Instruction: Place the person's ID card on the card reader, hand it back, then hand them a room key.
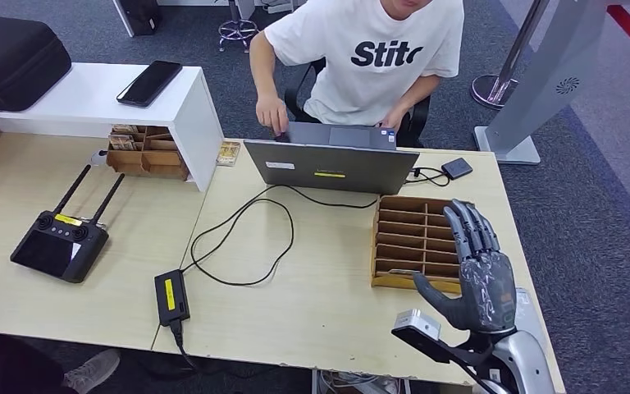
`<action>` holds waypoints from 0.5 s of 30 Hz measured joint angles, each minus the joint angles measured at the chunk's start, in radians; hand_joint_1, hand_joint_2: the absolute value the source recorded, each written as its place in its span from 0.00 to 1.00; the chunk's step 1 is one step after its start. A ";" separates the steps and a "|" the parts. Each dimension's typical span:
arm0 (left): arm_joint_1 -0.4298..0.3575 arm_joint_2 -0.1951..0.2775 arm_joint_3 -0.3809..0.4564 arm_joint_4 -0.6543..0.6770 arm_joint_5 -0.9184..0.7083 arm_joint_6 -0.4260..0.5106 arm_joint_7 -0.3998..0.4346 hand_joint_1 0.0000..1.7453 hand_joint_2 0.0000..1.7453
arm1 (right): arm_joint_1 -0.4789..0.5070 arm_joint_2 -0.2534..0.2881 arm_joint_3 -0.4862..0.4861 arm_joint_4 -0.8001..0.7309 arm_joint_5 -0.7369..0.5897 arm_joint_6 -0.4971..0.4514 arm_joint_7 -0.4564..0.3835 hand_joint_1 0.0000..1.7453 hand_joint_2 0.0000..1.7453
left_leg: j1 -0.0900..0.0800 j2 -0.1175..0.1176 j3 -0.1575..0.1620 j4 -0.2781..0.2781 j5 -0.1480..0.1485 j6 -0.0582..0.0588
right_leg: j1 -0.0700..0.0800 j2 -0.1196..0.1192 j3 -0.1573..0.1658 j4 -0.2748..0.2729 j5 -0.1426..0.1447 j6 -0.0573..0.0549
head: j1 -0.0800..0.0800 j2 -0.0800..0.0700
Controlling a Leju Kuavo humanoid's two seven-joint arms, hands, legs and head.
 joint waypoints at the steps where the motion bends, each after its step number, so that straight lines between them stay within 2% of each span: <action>1: 0.000 0.000 0.000 0.000 -0.001 0.000 0.002 0.00 1.00 | -0.003 0.002 0.001 0.009 0.001 0.001 0.001 0.00 1.00 | 0.000 0.000 0.000 0.000 0.000 0.000 | 0.000 0.000 0.000 0.000 0.000 0.000 | 0.000 0.000; 15: -0.002 -0.001 0.000 0.000 -0.008 0.000 0.009 0.00 1.00 | -0.039 0.033 0.041 0.122 0.000 0.020 0.007 0.00 1.00 | 0.000 0.000 0.000 0.000 0.000 0.000 | 0.000 0.000 0.000 0.000 0.000 0.000 | 0.000 0.000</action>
